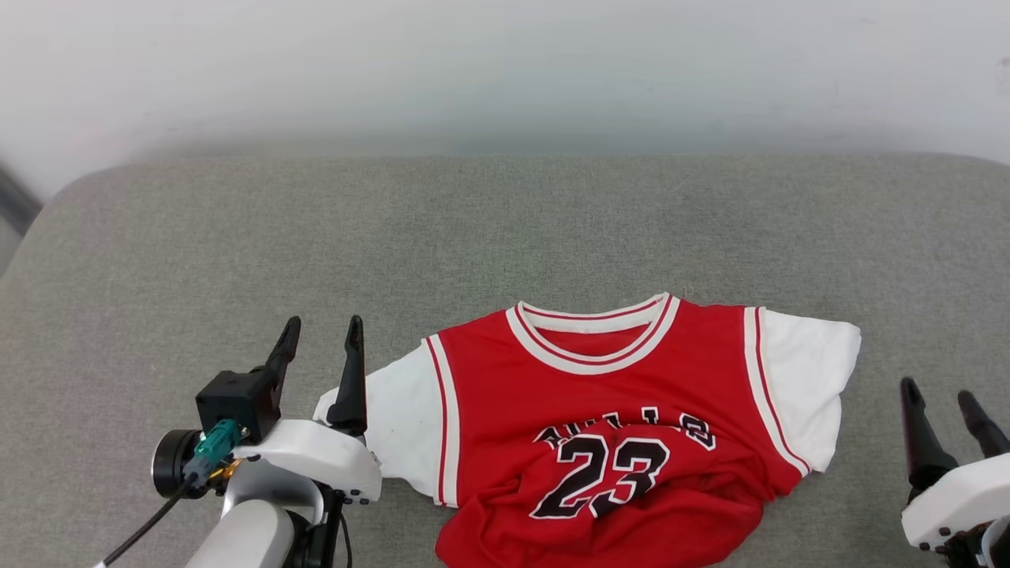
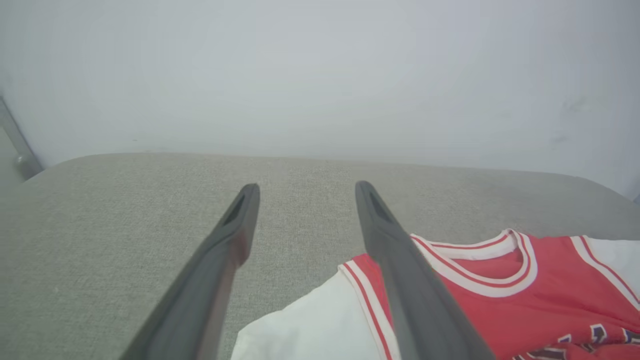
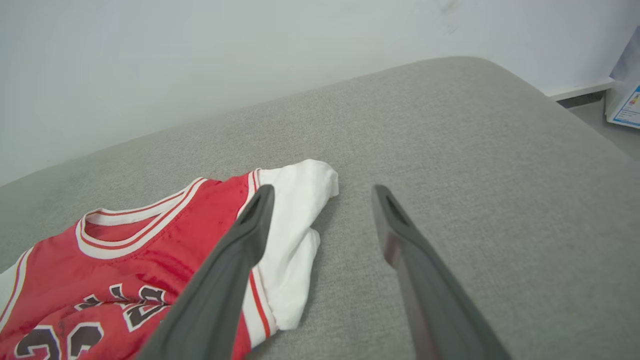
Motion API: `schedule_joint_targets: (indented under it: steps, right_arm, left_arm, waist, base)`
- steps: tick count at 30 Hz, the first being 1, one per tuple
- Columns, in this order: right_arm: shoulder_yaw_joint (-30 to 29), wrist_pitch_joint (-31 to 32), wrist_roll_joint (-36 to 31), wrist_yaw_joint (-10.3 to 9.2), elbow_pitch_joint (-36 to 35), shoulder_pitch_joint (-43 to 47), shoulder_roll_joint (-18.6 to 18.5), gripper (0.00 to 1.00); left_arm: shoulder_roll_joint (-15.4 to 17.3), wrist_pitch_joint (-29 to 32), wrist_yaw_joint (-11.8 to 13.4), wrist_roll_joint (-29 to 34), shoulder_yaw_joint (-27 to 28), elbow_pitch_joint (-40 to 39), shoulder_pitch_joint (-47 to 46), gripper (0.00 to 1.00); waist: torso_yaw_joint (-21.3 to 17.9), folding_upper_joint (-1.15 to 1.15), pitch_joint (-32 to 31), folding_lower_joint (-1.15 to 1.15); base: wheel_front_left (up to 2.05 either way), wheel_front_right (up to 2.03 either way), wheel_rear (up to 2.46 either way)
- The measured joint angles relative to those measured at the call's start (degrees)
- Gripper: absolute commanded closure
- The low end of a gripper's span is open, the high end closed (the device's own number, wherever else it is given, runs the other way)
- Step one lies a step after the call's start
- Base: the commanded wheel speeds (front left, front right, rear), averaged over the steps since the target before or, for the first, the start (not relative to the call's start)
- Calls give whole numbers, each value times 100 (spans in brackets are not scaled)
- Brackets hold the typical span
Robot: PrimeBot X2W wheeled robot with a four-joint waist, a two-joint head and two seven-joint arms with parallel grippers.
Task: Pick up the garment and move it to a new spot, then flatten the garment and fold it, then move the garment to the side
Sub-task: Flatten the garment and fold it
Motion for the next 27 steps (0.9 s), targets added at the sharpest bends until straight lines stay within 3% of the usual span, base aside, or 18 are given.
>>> schedule_joint_targets:
  steps: [4, 12, 20, 27]
  right_arm:
    - [-87, 666, 265, 0, 211, 1, -125, 0]
    - [-308, 2733, 730, 0, 748, -502, -601, 0]
    - [-157, 3344, 769, 0, 862, -1389, -969, 0]
    - [-104, 3776, 687, 0, 1548, -1930, -1227, 0]
  left_arm:
    - [-23, -137, 58, 90, 13, -275, 81, 0]
    - [-80, -158, 155, 224, -92, -670, 51, 0]
    - [-211, -216, 143, 241, -120, -686, -159, 0]
    - [-323, -268, 53, 247, -143, -557, -338, 0]
  waist:
    - [36, 0, -21, -1]
    - [252, 0, 260, -1]
    - [555, 0, 788, 0]
    - [807, 0, 1223, 0]
  base:
    - [0, 0, 0]
    - [0, 0, 0]
    - [0, 0, 0]
    - [0, 0, 0]
